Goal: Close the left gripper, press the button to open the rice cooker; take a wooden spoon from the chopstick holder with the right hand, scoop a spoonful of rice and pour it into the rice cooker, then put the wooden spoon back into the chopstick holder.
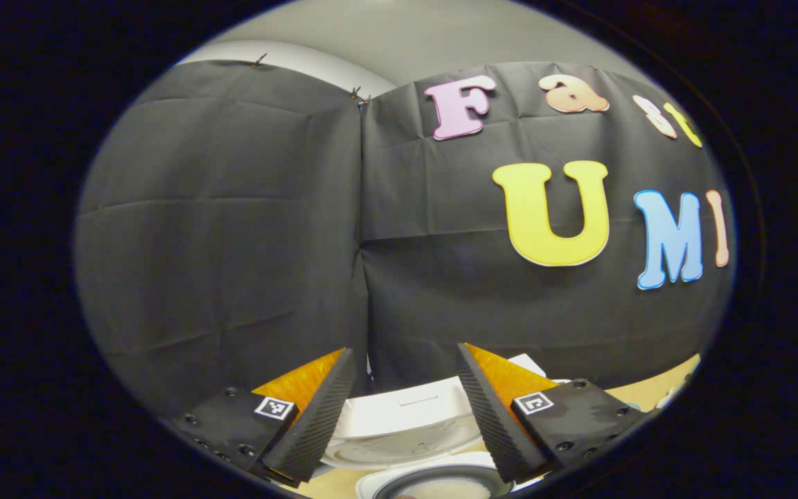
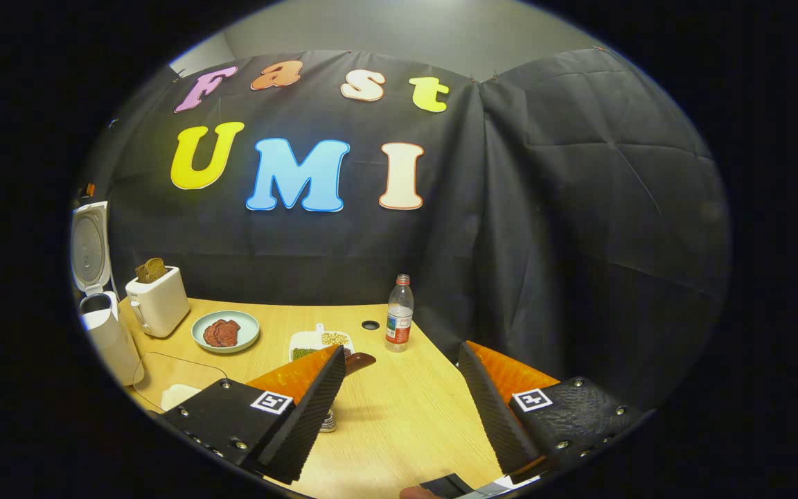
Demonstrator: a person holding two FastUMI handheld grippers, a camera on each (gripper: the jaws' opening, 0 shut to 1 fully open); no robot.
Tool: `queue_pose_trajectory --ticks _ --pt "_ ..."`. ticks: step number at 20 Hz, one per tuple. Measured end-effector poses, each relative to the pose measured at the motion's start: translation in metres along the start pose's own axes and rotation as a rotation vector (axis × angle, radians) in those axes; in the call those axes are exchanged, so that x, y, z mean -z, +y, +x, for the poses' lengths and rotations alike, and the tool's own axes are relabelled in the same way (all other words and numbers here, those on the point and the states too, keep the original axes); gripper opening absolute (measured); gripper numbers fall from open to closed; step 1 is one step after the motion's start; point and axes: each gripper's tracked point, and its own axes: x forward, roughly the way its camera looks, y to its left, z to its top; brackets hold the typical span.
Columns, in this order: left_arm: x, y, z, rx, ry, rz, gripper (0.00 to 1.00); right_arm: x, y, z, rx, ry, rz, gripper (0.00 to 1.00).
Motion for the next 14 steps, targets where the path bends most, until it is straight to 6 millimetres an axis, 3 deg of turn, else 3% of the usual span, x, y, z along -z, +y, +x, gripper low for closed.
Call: queue_pose_trajectory --ticks 3,5,8,9,11,14 --pt "0.016 0.006 0.015 -0.013 0.051 -0.028 0.99 -0.004 -0.001 0.0 0.007 -0.003 0.007 1.0" --pt "0.017 0.009 0.02 -0.021 0.041 -0.065 0.95 -0.007 0.0 0.0 0.0 -0.008 0.02 1.0" --pt "0.021 0.01 0.013 -0.016 0.059 -0.053 1.0 -0.019 0.004 0.001 -0.023 -0.032 0.039 1.0" --pt "0.02 0.008 0.014 -0.011 0.064 -0.057 0.96 -0.023 0.005 0.0 -0.032 -0.041 0.042 1.0" --pt "0.019 0.004 0.005 0.0 0.066 -0.07 1.0 -0.03 0.007 0.001 -0.052 -0.058 0.039 1.0" --pt "0.026 -0.007 -0.021 0.014 0.059 -0.065 0.95 -0.036 0.013 0.001 -0.092 -0.074 0.036 1.0"
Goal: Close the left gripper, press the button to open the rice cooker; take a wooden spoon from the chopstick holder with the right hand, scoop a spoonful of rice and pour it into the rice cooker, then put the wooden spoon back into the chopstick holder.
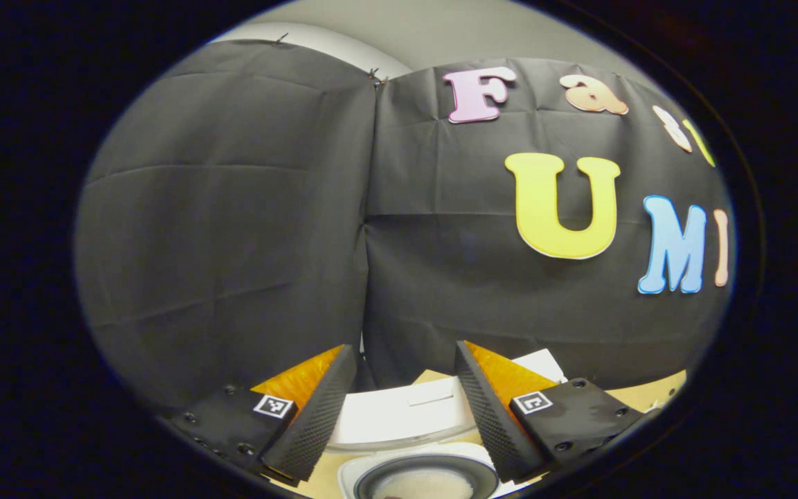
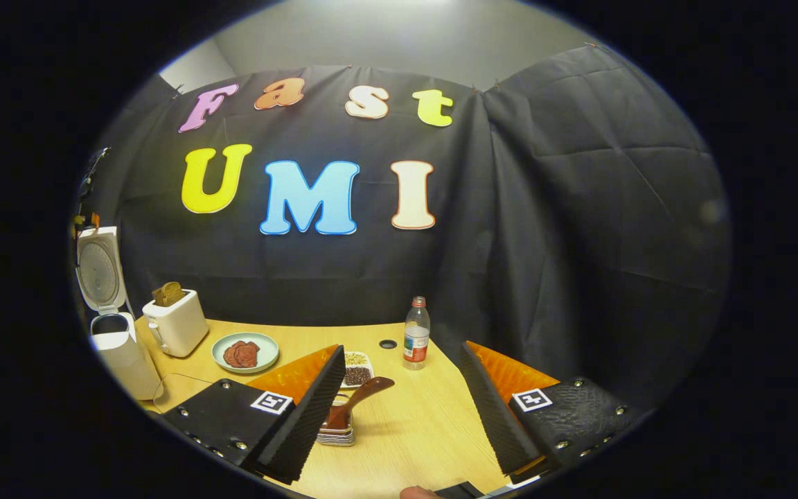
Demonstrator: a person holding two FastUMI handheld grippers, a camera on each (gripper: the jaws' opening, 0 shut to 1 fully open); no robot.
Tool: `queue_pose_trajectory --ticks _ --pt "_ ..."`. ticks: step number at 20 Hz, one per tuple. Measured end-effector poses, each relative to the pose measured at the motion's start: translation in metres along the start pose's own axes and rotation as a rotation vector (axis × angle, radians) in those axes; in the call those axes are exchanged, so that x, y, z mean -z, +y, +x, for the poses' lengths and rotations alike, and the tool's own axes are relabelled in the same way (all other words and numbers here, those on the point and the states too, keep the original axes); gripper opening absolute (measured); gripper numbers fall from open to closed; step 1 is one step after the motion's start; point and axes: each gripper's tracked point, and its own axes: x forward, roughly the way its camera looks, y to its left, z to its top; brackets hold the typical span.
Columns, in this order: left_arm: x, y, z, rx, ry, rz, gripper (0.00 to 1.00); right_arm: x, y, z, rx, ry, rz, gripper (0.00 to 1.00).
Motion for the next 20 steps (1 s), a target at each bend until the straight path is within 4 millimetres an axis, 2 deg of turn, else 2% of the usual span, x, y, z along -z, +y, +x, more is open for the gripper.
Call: queue_pose_trajectory --ticks 1,4,6,11,14,20 --pt "0.004 -0.003 -0.01 0.005 0.001 -0.002 0.99 -0.003 0.002 0.001 -0.012 -0.006 0.0 1.0" --pt "0.018 -0.016 -0.042 0.031 0.001 -0.002 1.0 -0.01 0.009 0.003 -0.049 -0.021 -0.002 1.0" --pt "0.032 -0.026 -0.062 0.054 -0.001 0.009 0.95 -0.01 0.012 0.006 -0.074 -0.025 -0.008 1.0" --pt "0.079 -0.042 -0.109 0.104 0.018 0.004 1.0 -0.009 0.027 0.014 -0.133 -0.012 0.0 1.0" --pt "0.109 -0.047 -0.129 0.125 0.045 -0.008 0.98 -0.009 0.038 0.019 -0.167 -0.012 -0.009 1.0" --pt "0.164 -0.059 -0.147 0.149 0.125 -0.026 0.97 -0.008 0.046 0.017 -0.2 -0.012 -0.046 1.0"
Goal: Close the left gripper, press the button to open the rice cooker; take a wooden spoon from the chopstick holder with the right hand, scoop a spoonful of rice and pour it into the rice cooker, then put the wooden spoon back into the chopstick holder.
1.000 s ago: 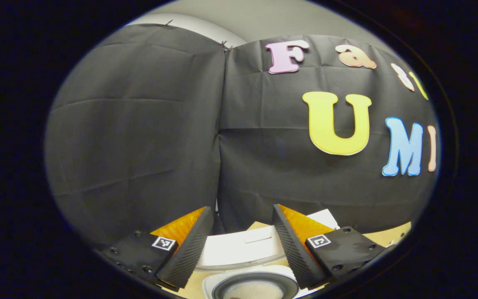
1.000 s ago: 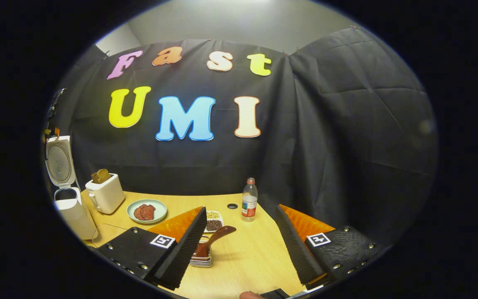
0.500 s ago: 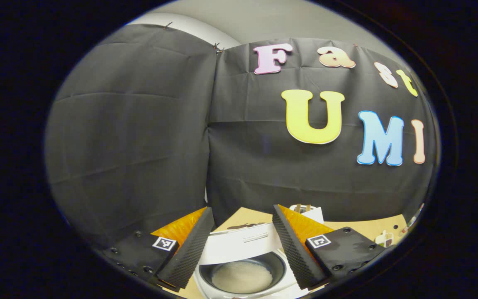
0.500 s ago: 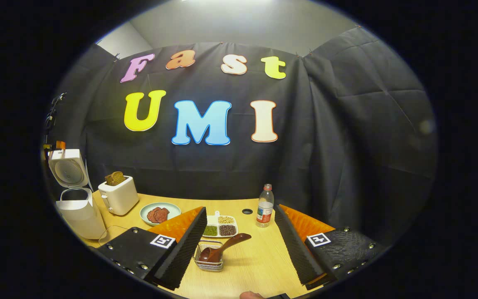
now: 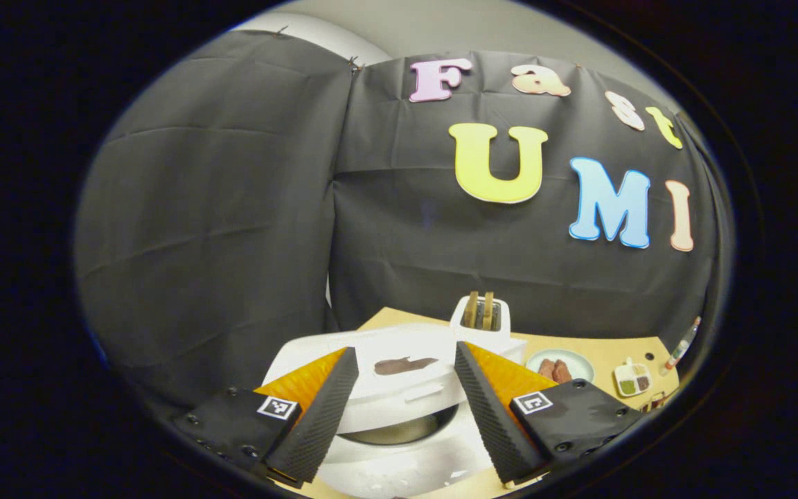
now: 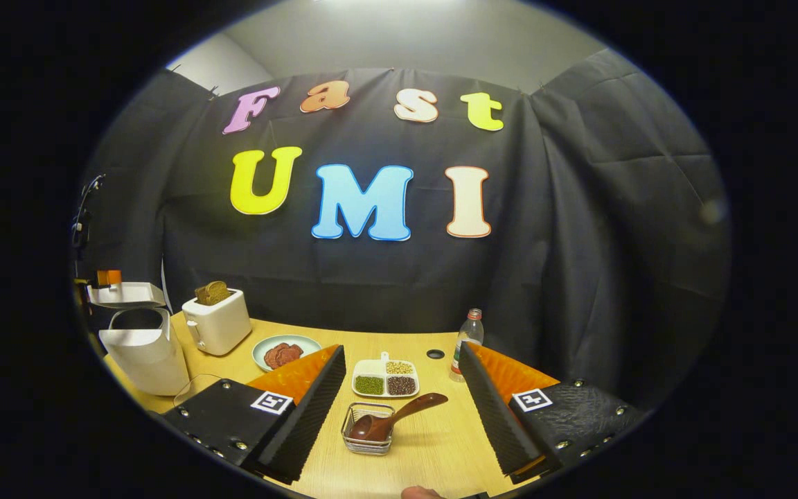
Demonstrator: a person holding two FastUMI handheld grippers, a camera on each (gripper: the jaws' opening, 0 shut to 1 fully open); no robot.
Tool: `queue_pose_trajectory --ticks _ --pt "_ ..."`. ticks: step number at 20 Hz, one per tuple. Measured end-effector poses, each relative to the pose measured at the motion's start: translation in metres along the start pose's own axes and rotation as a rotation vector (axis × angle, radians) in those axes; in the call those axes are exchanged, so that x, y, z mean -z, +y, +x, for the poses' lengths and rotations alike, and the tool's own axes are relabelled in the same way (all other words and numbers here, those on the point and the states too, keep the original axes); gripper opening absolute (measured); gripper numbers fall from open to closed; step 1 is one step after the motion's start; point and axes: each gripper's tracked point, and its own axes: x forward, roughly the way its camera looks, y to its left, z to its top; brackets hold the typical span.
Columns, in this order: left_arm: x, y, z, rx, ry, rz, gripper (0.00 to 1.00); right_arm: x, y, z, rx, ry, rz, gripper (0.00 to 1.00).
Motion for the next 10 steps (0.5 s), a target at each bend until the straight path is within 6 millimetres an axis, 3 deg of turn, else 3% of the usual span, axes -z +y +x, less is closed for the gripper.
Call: queue_pose_trajectory --ticks 10 --pt "0.058 -0.008 0.005 -0.006 0.077 0.07 0.99 0.001 -0.003 0.0 0.01 0.011 0.012 1.0"
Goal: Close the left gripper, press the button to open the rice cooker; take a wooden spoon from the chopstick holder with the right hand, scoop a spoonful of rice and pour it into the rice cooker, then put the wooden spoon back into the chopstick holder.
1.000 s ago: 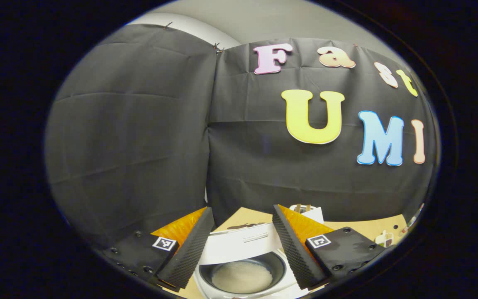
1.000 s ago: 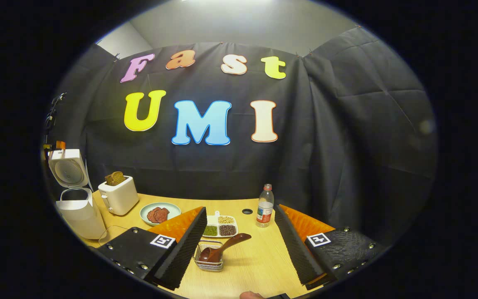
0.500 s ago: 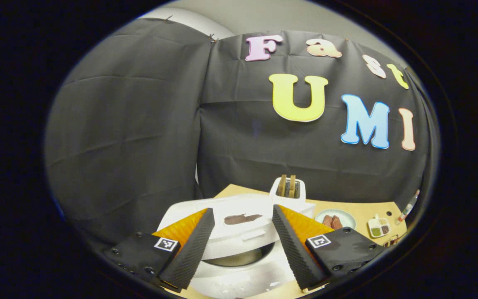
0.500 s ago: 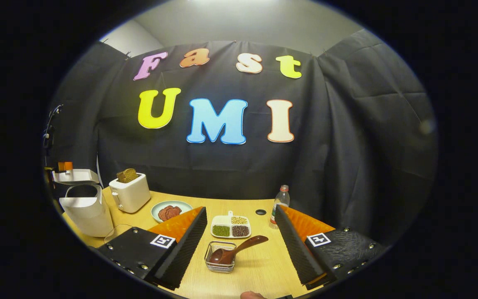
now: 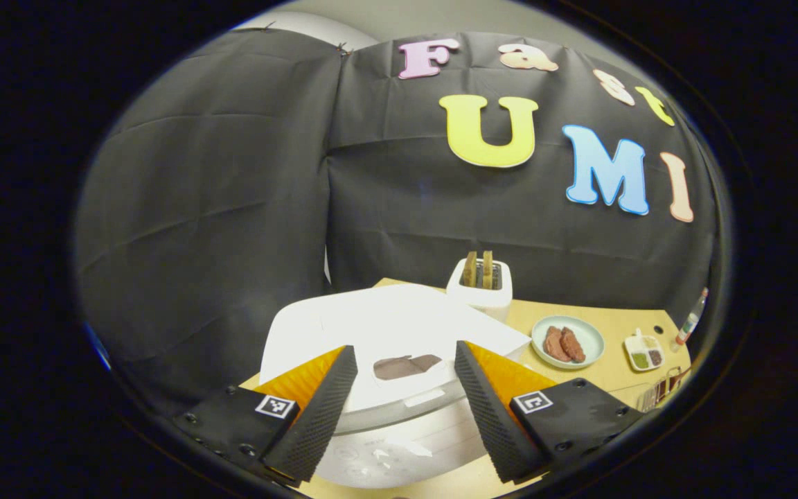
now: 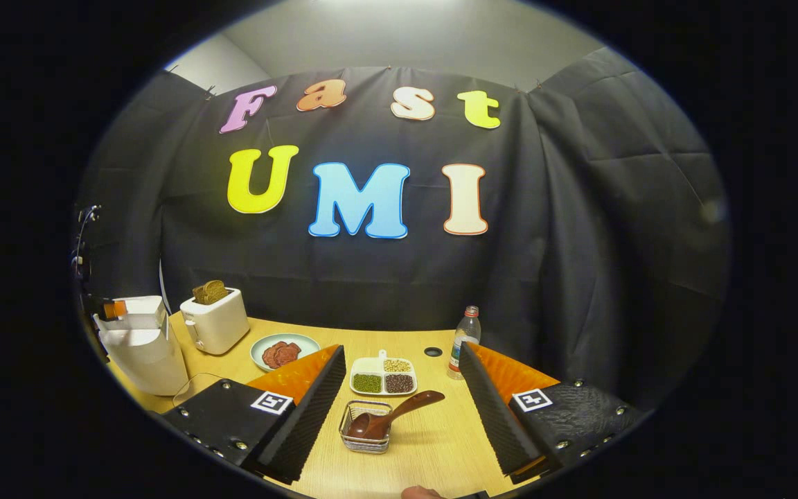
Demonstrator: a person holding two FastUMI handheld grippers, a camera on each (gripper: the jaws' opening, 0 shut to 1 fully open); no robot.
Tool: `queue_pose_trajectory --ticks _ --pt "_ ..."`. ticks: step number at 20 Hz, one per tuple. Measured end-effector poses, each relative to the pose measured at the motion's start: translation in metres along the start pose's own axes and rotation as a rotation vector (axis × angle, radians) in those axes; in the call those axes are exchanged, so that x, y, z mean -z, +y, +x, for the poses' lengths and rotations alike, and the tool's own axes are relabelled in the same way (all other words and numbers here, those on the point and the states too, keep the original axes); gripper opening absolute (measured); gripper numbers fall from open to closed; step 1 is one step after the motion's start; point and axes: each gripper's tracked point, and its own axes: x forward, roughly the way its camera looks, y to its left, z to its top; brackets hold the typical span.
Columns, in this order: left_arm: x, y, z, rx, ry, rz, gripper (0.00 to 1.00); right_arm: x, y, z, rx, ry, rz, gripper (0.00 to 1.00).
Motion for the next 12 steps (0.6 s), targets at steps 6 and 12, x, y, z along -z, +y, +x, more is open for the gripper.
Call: queue_pose_trajectory --ticks 6,12 --pt "0.013 0.0 0.001 0.008 0.022 0.036 0.99 -0.006 0.013 0.0 -0.016 -0.008 -0.029 1.0" --pt "0.025 0.002 0.002 -0.015 0.02 0.062 0.96 -0.008 0.03 -0.004 -0.044 -0.011 -0.037 1.0"
